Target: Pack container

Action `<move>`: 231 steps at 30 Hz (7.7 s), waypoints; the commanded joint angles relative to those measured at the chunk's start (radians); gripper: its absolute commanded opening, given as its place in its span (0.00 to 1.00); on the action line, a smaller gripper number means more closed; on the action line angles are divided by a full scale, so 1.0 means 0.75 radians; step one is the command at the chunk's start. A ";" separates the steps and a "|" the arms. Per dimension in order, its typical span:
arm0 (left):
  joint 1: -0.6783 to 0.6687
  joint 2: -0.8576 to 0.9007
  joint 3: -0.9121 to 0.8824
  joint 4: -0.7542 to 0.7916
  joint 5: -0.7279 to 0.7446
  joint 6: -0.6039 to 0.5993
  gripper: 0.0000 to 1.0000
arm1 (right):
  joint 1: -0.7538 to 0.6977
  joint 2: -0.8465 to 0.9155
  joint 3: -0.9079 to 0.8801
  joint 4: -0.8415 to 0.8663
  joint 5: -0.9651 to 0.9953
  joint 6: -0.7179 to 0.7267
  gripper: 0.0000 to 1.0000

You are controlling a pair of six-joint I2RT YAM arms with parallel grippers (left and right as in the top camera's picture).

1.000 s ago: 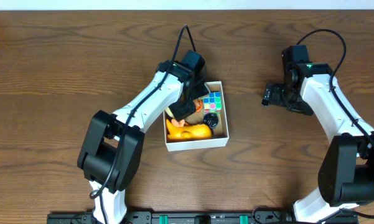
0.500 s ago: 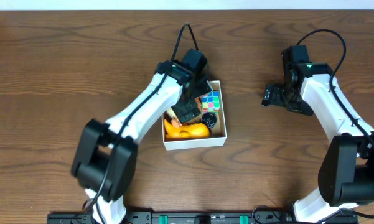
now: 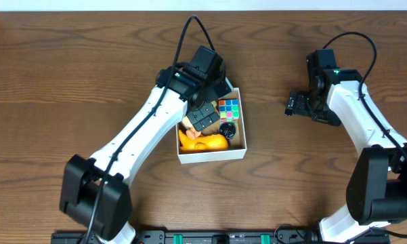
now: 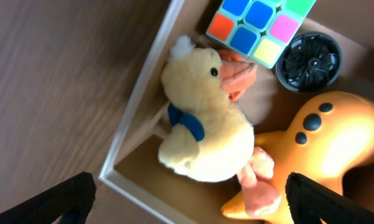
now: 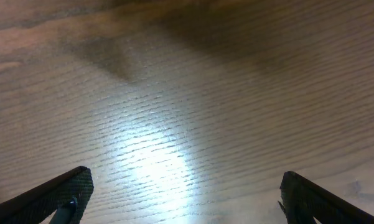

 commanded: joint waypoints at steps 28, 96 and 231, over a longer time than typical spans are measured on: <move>0.015 0.232 0.009 -0.004 -0.011 -0.026 0.99 | -0.013 -0.004 0.028 -0.012 0.039 -0.031 0.99; 0.079 0.106 0.009 -0.094 0.132 0.683 0.06 | -0.013 -0.004 0.028 -0.032 0.039 -0.031 0.99; 0.797 -1.688 -1.017 0.005 -0.011 -0.462 0.98 | 0.003 -2.280 -1.006 0.139 -0.033 -0.271 0.99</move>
